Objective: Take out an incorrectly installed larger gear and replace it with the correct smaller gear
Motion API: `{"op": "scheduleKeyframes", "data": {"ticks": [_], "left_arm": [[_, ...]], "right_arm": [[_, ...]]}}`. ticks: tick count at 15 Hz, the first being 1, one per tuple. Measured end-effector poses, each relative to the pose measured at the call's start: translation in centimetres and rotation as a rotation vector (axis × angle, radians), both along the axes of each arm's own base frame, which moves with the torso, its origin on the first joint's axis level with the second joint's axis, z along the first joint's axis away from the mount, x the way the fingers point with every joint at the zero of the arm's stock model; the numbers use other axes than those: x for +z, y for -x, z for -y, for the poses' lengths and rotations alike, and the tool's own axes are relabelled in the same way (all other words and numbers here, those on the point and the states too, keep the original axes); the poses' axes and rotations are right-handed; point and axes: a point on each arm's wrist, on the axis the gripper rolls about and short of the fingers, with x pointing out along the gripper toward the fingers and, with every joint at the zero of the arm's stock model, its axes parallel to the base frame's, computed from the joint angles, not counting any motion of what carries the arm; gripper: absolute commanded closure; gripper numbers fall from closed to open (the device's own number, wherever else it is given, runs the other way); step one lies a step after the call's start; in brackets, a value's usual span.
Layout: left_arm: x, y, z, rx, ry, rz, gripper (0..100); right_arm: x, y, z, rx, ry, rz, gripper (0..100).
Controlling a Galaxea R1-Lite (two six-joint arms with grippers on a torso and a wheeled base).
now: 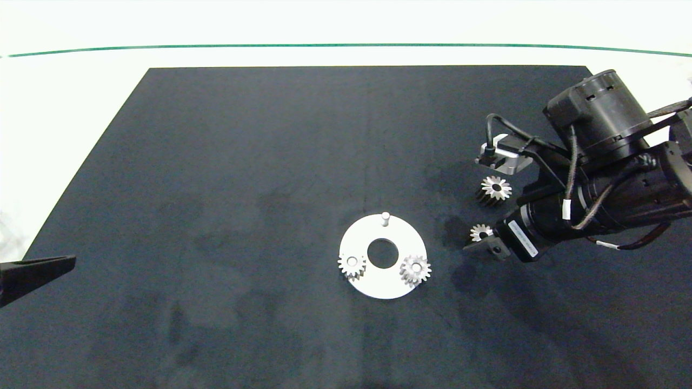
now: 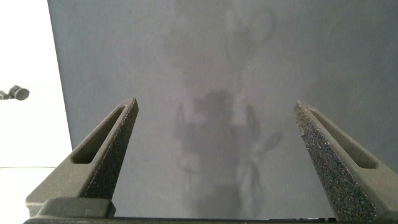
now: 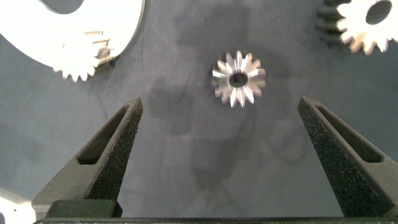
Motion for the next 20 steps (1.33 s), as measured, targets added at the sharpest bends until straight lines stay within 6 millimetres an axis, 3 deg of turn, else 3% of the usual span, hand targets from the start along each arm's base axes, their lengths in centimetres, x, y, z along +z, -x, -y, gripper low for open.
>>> {"op": "scheduleKeyframes", "data": {"ticks": [8,15,20], "left_arm": [[0.0,0.0,-0.1,0.014,0.0,-0.001,0],[0.0,0.0,-0.1,0.015,0.0,-0.001,0],[0.0,0.0,-0.1,0.016,0.0,-0.001,0]], "right_arm": [[-2.3,-2.3,-1.1,-0.03,0.041,-0.014,0],[-3.4,-3.2,-0.8,-0.052,0.051,-0.033,0],[-3.6,-3.6,-0.2,-0.074,0.049,-0.028,10]]}}
